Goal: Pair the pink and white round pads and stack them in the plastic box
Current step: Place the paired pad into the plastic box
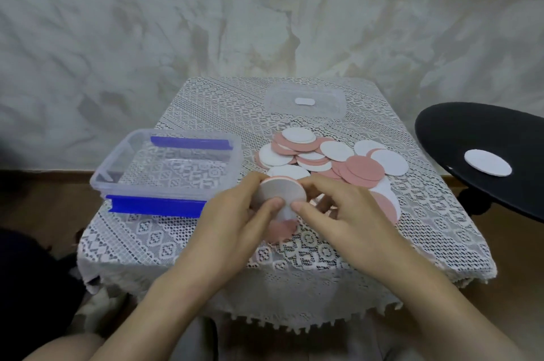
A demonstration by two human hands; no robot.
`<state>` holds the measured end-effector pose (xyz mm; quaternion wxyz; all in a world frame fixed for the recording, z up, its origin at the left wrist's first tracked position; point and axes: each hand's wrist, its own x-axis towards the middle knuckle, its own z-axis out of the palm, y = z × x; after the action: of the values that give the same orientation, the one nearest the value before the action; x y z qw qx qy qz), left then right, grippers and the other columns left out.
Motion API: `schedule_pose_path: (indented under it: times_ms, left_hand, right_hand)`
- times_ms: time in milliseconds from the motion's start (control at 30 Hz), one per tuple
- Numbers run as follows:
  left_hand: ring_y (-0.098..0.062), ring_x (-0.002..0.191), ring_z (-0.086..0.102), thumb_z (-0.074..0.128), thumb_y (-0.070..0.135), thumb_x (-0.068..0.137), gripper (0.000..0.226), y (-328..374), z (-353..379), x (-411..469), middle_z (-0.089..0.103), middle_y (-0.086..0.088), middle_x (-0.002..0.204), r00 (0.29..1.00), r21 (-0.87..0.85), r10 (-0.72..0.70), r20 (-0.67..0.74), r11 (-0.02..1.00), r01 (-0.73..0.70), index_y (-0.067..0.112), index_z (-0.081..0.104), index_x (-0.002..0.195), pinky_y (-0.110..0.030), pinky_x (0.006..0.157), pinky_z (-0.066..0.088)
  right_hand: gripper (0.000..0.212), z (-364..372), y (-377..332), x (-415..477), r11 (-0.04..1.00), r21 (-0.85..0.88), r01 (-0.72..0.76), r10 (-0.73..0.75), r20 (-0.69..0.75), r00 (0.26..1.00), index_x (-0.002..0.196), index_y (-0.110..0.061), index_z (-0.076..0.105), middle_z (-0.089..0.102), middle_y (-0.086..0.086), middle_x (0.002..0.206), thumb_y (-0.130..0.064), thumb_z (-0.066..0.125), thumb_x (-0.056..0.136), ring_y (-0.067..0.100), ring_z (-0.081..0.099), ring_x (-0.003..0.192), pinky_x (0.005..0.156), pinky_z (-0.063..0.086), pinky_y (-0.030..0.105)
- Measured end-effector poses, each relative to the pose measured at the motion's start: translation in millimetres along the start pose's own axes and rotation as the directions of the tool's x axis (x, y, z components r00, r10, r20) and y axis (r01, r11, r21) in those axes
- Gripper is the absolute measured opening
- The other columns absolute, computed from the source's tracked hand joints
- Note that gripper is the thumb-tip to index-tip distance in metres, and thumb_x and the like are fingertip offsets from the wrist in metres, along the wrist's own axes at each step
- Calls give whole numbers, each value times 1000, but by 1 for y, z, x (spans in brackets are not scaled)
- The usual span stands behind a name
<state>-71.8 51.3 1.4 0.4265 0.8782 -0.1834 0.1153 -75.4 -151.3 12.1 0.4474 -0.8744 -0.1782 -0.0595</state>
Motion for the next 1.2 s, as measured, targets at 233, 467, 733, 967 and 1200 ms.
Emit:
schedule_pose_path:
  times_ms: [233,467,733,967,1200]
  left_hand:
    - [-9,82,67,64,42,87,22,-19,-59,-4,71,13,92,982,-177,-157,-104,975,137,35,64,108,-43,73,57]
    - [-3,66,57,68,39,92,32,-46,-103,-3,67,15,95,938,-113,-308,-159,950,293,44,59,122,-33,67,50]
    - [3,65,53,62,39,95,31,-50,-113,9,64,17,93,928,38,-346,-141,934,354,45,62,125,-14,59,39]
    - [-3,61,51,63,41,95,28,-57,-111,22,67,16,97,922,42,-373,-105,924,379,53,63,120,-29,70,47]
    - [6,54,49,68,43,90,31,-65,-131,42,62,24,85,938,140,-321,-131,931,338,49,67,120,-30,60,33]
  right_hand:
    - [28,40,-43,40,960,279,12,-11,-4,1000,96,-45,67,68,-4,84,-17,67,96,17,67,66,56,57,36]
    - [25,71,-68,79,937,334,-101,79,79,994,96,-37,68,68,-3,75,-12,66,96,14,64,60,52,59,38]
    - [17,78,-61,98,924,355,-142,99,137,986,101,-34,67,69,-1,82,-17,66,96,13,64,55,45,49,32]
    - [13,74,-56,109,937,297,-185,135,179,974,101,-34,66,69,-11,80,-22,65,95,13,67,57,47,46,27]
    - [14,71,-63,125,945,266,-192,152,165,974,104,-29,66,71,-5,80,-18,64,96,17,67,53,44,44,27]
